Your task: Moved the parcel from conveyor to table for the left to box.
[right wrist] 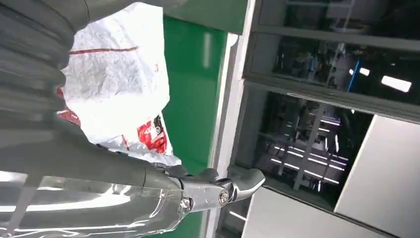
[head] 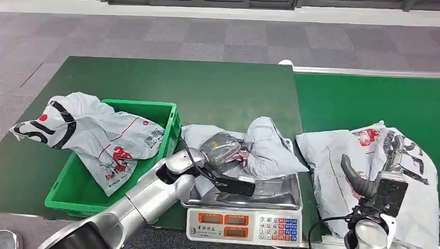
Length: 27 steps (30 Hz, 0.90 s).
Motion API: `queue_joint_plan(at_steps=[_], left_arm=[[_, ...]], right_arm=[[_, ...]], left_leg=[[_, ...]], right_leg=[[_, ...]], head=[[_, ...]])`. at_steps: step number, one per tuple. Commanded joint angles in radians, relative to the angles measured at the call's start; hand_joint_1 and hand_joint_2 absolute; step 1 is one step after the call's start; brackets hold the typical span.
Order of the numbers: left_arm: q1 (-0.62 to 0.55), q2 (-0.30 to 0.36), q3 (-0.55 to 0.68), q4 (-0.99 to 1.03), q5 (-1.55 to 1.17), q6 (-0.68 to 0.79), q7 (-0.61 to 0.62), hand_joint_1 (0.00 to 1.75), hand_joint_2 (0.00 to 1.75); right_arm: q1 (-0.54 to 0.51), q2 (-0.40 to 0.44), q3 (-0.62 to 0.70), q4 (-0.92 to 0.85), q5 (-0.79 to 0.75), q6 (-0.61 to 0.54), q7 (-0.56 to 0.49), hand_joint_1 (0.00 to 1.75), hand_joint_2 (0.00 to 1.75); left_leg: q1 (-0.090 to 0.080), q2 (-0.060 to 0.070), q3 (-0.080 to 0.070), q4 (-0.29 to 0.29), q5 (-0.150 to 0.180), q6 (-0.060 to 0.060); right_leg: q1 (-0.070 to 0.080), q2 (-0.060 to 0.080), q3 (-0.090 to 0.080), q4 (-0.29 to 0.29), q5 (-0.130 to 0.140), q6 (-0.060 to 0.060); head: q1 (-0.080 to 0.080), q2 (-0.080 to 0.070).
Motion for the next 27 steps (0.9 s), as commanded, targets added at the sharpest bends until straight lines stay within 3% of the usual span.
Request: queue_joint_plan(at_steps=[1, 13, 27], left_arm=[[-0.012, 0.019, -0.046, 0.067, -0.005, -0.017, 0.002, 1.75, 1.75], [-0.007, 0.019, -0.031, 0.035, -0.004, -0.002, 0.002, 1.75, 1.75], [-0.003, 0.087, 0.078, -0.251, -0.128, 0.084, 0.099, 1.75, 1.75]], right_arm=[[-0.014, 0.037, -0.05, 0.012, 0.001, 0.0, 0.006, 0.0, 1.75], [-0.002, 0.044, -0.068, -0.017, 0.009, 0.007, 0.013, 0.0, 1.75], [0.044, 0.028, -0.061, -0.04, -0.019, -0.002, 0.008, 0.0, 1.75]], left_leg=[[0.0, 0.001, 0.002, -0.002, 0.0, 0.0], [0.0, 0.001, 0.004, -0.003, 0.0, 0.0], [0.0, 0.0, 0.0, 0.0, 0.0, 0.0]], right_leg=[[0.0, 0.001, 0.002, -0.001, 0.0, 0.0], [0.0, 0.002, 0.004, -0.003, 0.0, 0.0], [0.0, 0.001, 0.0, 0.0, 0.0, 0.0]], head=[[0.0, 0.0], [0.0, 0.0], [0.0, 0.0]])
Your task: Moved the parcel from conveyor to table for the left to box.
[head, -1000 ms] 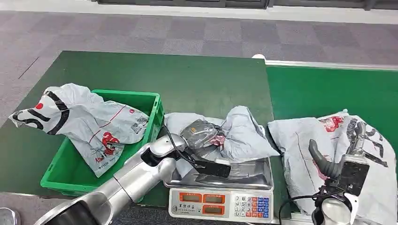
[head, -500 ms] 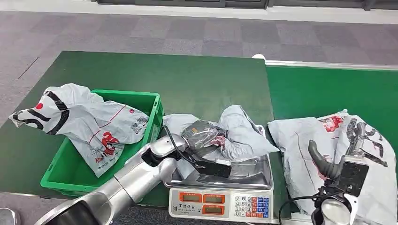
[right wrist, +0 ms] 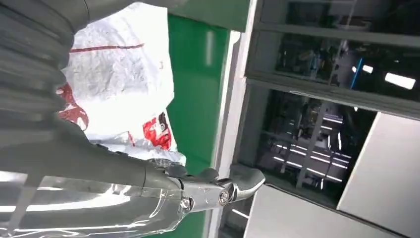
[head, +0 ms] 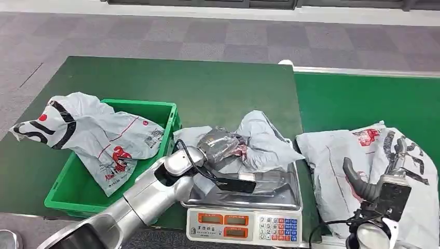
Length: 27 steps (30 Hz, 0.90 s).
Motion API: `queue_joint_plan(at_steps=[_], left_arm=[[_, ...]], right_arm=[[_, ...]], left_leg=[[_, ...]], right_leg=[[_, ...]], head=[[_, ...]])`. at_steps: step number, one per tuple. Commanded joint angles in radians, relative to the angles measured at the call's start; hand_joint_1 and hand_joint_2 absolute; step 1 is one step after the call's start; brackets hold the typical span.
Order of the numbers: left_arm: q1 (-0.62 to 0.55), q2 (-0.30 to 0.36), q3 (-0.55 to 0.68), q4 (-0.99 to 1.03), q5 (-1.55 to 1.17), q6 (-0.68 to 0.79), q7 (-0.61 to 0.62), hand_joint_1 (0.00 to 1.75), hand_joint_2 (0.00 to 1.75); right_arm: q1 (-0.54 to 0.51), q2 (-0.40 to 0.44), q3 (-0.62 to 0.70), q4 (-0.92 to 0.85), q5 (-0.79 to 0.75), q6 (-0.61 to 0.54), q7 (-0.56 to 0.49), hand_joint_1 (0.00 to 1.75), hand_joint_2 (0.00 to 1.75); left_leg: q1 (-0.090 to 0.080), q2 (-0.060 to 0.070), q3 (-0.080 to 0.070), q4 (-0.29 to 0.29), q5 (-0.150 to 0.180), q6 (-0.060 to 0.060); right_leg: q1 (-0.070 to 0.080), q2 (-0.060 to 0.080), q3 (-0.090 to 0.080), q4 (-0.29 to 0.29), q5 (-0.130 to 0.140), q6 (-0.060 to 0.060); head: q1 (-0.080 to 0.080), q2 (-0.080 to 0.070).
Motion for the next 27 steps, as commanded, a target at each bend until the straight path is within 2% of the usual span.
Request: queue_joint_plan(at_steps=[1, 27], left_arm=[[-0.018, 0.068, 0.071, -0.163, -0.044, 0.01, 0.021, 1.75, 1.75], [0.001, 0.107, 0.098, -0.19, -0.106, 0.075, 0.035, 1.75, 1.75]], right_arm=[[0.01, 0.019, -0.047, -0.001, -0.021, -0.004, -0.005, 0.0, 1.75], [-0.03, 0.012, 0.012, 0.053, -0.04, -0.033, -0.004, 0.0, 1.75]], left_leg=[[0.0, 0.001, 0.003, -0.001, -0.001, 0.0], [0.0, 0.002, 0.002, -0.002, -0.001, 0.0]], right_leg=[[0.0, 0.002, 0.002, -0.002, -0.001, -0.001], [0.0, 0.003, 0.002, -0.002, 0.0, 0.0]], head=[[0.0, 0.0], [0.0, 0.0]])
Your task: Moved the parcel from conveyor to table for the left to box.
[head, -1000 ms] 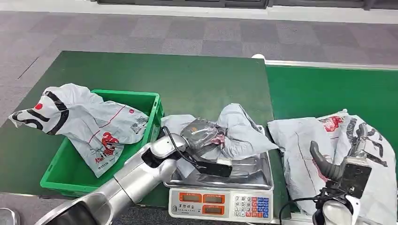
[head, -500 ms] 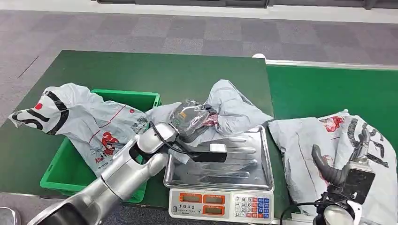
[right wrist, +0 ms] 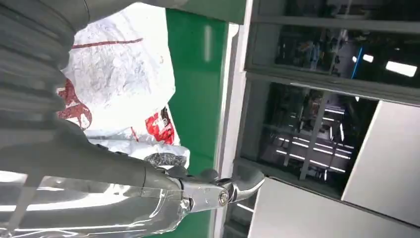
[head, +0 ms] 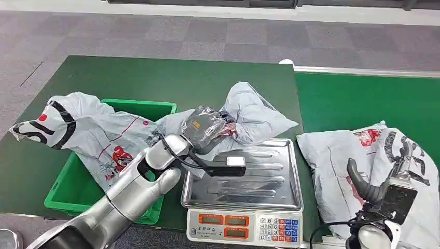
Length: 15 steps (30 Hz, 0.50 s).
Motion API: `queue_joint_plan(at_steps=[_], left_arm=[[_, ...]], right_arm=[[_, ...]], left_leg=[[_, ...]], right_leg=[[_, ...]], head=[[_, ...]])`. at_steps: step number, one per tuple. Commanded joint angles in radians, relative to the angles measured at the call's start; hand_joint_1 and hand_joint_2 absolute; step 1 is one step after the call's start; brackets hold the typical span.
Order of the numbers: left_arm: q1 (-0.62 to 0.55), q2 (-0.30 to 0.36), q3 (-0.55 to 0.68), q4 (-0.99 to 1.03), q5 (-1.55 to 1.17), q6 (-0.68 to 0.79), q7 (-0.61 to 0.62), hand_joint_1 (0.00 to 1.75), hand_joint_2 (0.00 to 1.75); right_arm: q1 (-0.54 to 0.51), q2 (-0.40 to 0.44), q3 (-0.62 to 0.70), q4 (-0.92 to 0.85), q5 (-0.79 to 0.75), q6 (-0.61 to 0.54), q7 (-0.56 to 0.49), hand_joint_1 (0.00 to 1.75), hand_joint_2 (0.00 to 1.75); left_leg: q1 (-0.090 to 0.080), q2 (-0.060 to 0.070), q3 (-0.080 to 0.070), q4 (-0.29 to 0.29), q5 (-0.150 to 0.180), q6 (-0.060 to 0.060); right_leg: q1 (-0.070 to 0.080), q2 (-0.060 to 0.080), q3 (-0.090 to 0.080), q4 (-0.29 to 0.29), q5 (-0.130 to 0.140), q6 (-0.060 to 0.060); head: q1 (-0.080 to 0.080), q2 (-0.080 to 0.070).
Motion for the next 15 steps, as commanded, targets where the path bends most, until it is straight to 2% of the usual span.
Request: queue_joint_plan(at_steps=[1, 15], left_arm=[[-0.016, 0.041, 0.019, 0.009, -0.087, 0.061, 0.052, 1.75, 1.75], [-0.05, 0.021, 0.105, 0.07, -0.172, 0.097, 0.073, 1.75, 1.75]], right_arm=[[-0.029, 0.012, 0.013, 0.054, -0.003, -0.003, 0.004, 0.0, 1.75], [-0.047, 0.013, -0.017, 0.062, 0.0, -0.013, 0.004, 0.0, 1.75]], left_leg=[[0.001, 0.002, 0.003, -0.001, -0.001, 0.0], [0.001, 0.001, 0.004, -0.002, -0.001, 0.0]], right_leg=[[0.001, 0.003, 0.003, -0.002, 0.0, 0.0], [0.001, 0.002, 0.004, -0.002, 0.0, 0.0]], head=[[0.0, 0.0], [0.0, 0.0]])
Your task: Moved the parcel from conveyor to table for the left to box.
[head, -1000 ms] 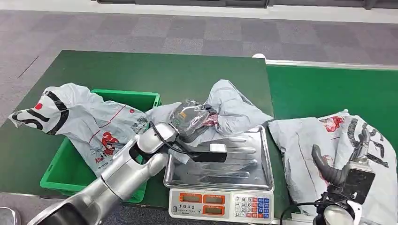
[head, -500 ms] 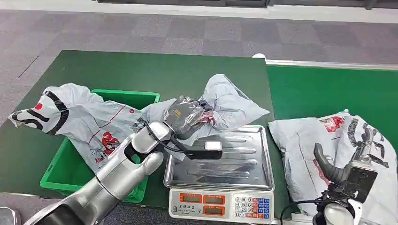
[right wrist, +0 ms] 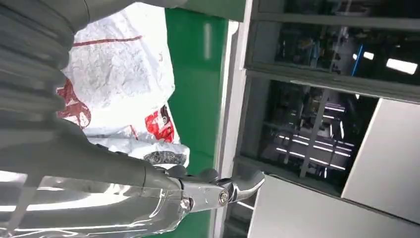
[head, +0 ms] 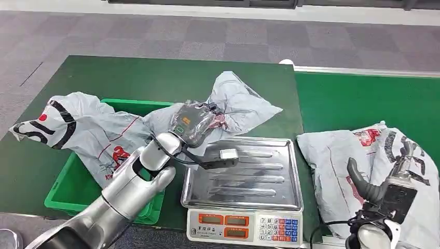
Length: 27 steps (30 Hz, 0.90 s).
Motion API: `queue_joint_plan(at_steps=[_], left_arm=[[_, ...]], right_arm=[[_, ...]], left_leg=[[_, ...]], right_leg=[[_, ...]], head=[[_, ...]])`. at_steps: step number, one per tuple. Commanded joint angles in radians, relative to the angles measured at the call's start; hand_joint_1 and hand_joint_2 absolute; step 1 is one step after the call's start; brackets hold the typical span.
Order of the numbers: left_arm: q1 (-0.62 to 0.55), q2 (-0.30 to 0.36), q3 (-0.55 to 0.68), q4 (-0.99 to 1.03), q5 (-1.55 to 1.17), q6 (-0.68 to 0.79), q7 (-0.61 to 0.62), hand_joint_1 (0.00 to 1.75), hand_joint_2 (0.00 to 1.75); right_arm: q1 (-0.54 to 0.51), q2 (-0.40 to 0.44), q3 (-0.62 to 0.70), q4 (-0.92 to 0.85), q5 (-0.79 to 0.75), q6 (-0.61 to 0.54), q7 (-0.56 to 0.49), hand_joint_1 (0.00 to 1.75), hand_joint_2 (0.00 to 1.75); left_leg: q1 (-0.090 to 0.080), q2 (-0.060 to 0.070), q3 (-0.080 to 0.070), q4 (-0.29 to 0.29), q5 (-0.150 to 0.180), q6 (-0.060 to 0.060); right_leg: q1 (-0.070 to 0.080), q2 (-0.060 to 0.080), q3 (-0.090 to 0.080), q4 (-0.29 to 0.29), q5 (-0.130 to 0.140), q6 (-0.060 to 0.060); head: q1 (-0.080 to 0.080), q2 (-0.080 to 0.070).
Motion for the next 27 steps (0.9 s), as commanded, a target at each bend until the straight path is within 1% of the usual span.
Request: queue_joint_plan(at_steps=[1, 2, 4, 6, 9, 10, 12, 13, 15, 17, 18, 19, 20, 22, 23, 24, 25, 27], left_arm=[[-0.062, 0.007, 0.054, 0.053, -0.012, 0.007, 0.003, 1.75, 1.75], [-0.064, 0.008, 0.056, 0.052, -0.011, 0.007, 0.002, 1.75, 1.75], [-0.064, 0.008, 0.056, 0.052, -0.011, 0.007, 0.002, 1.75, 1.75], [-0.065, 0.009, 0.06, 0.056, -0.014, 0.005, 0.004, 1.75, 1.75], [-0.061, 0.027, 0.084, 0.057, -0.014, 0.002, 0.008, 1.75, 1.75], [-0.059, 0.035, 0.088, 0.059, -0.014, 0.001, 0.006, 1.75, 1.75], [-0.05, 0.038, 0.108, 0.061, -0.014, 0.001, 0.008, 1.75, 1.75], [-0.039, 0.044, 0.125, 0.061, -0.016, 0.006, 0.009, 1.75, 1.75], [-0.015, 0.069, 0.15, 0.054, -0.016, 0.035, -0.001, 1.75, 1.75], [0.003, 0.085, 0.177, 0.04, -0.03, 0.046, -0.013, 1.75, 1.75], [0.006, 0.091, 0.184, 0.036, -0.031, 0.046, -0.014, 1.75, 1.75], [0.008, 0.096, 0.188, 0.032, -0.031, 0.046, -0.014, 1.75, 1.75], [0.012, 0.107, 0.192, 0.021, -0.035, 0.046, -0.017, 1.75, 1.75], [0.017, 0.127, 0.202, 0.005, -0.027, 0.043, -0.03, 1.75, 1.75], [0.028, 0.141, 0.212, -0.015, -0.016, 0.042, -0.039, 1.75, 1.75], [0.036, 0.147, 0.217, -0.028, -0.013, 0.04, -0.043, 1.75, 1.75], [0.043, 0.156, 0.226, -0.041, 0.007, 0.025, -0.052, 1.75, 1.75], [0.047, 0.161, 0.227, -0.051, 0.007, 0.026, -0.051, 1.75, 1.75]], right_arm=[[-0.043, 0.012, -0.018, 0.058, -0.003, -0.002, 0.005, 0.0, 1.75], [-0.042, 0.012, -0.019, 0.058, -0.004, -0.003, 0.005, 0.0, 1.75], [-0.042, 0.012, -0.019, 0.058, -0.004, -0.003, 0.005, 0.0, 1.75], [-0.035, 0.014, -0.021, 0.051, -0.003, -0.005, 0.004, 0.0, 1.75], [-0.024, 0.004, -0.025, 0.048, -0.004, -0.001, 0.002, 0.0, 1.75], [-0.022, 0.003, -0.025, 0.049, -0.005, 0.0, 0.002, 0.0, 1.75], [-0.021, 0.001, -0.025, 0.051, -0.005, 0.002, 0.001, 0.0, 1.75], [-0.019, 0.001, -0.024, 0.053, -0.005, 0.001, 0.0, 0.0, 1.75], [-0.012, 0.002, -0.021, 0.055, -0.005, 0.001, -0.001, 0.0, 1.75], [-0.008, 0.003, -0.018, 0.057, -0.005, -0.003, -0.002, 0.0, 1.75], [-0.006, 0.004, -0.019, 0.056, -0.005, -0.004, -0.002, 0.0, 1.75], [-0.002, 0.005, -0.019, 0.053, -0.006, -0.005, -0.003, 0.0, 1.75], [0.004, 0.006, -0.021, 0.048, -0.007, -0.007, -0.003, 0.0, 1.75], [0.021, 0.005, -0.027, 0.037, -0.013, -0.011, -0.006, 0.0, 1.75], [0.034, 0.004, -0.028, 0.024, -0.018, -0.012, -0.009, 0.0, 1.75], [0.039, 0.004, -0.028, 0.017, -0.02, -0.012, -0.009, 0.0, 1.75], [0.045, 0.002, -0.028, 0.013, -0.023, -0.013, -0.009, 0.0, 1.75], [0.048, 0.002, -0.029, 0.008, -0.025, -0.014, -0.009, 0.0, 1.75]], left_leg=[[0.001, 0.001, 0.002, 0.0, -0.001, 0.0], [0.001, 0.001, 0.004, -0.001, -0.001, 0.0], [0.001, 0.001, 0.001, 0.0, 0.0, 0.0], [0.0, 0.001, 0.002, 0.0, 0.0, 0.0], [0.001, 0.001, 0.004, -0.002, -0.001, 0.0], [0.001, 0.001, 0.002, 0.0, 0.0, 0.0], [0.0, 0.001, 0.003, -0.001, 0.0, 0.0], [0.001, 0.002, 0.005, -0.002, -0.001, 0.0], [0.0, 0.002, 0.003, -0.001, 0.0, 0.0], [0.001, 0.003, 0.006, -0.003, -0.001, 0.0], [0.001, 0.003, 0.004, -0.002, -0.001, 0.0], [0.001, 0.003, 0.006, -0.003, -0.001, 0.0], [0.001, 0.003, 0.003, -0.002, -0.001, 0.0], [0.001, 0.003, 0.007, -0.003, -0.001, 0.0], [0.001, 0.001, 0.003, -0.002, -0.001, 0.0], [0.001, 0.002, 0.005, -0.002, -0.001, -0.001], [0.0, 0.001, 0.002, -0.001, 0.0, 0.0], [0.0, 0.001, 0.003, -0.002, -0.001, 0.0]], right_leg=[[0.001, 0.002, 0.002, -0.001, 0.0, 0.0], [0.001, 0.002, 0.005, -0.002, 0.0, 0.0], [0.001, 0.002, 0.001, -0.001, 0.0, 0.0], [0.0, 0.001, 0.001, -0.001, 0.0, 0.0], [0.001, 0.002, 0.004, -0.003, 0.0, 0.0], [0.001, 0.001, 0.001, -0.001, 0.0, 0.0], [0.0, 0.002, 0.002, -0.001, 0.0, 0.0], [0.001, 0.003, 0.005, -0.003, 0.0, -0.001], [0.0, 0.003, 0.002, -0.001, 0.0, 0.0], [0.001, 0.004, 0.005, -0.003, 0.0, -0.001], [0.001, 0.004, 0.003, -0.002, 0.0, 0.0], [0.001, 0.005, 0.005, -0.003, 0.0, -0.001], [0.001, 0.003, 0.002, -0.002, 0.0, -0.001], [0.001, 0.004, 0.006, -0.004, 0.0, -0.001], [0.001, 0.002, 0.002, -0.002, 0.0, 0.0], [0.001, 0.003, 0.004, -0.002, -0.001, -0.001], [0.0, 0.002, 0.001, -0.001, 0.0, 0.0], [0.0, 0.002, 0.002, -0.001, 0.0, -0.001]], head=[[0.0, 0.0], [0.0, 0.0], [0.0, 0.0], [0.0, 0.0], [0.0, 0.0], [0.0, 0.0], [0.0, 0.0], [0.0, 0.0], [0.0, 0.0], [0.0, 0.0], [0.0, 0.0], [0.0, 0.0], [0.0, 0.0], [0.0, 0.0], [0.0, 0.0], [0.0, 0.0], [0.0, 0.0], [0.0, 0.0]])
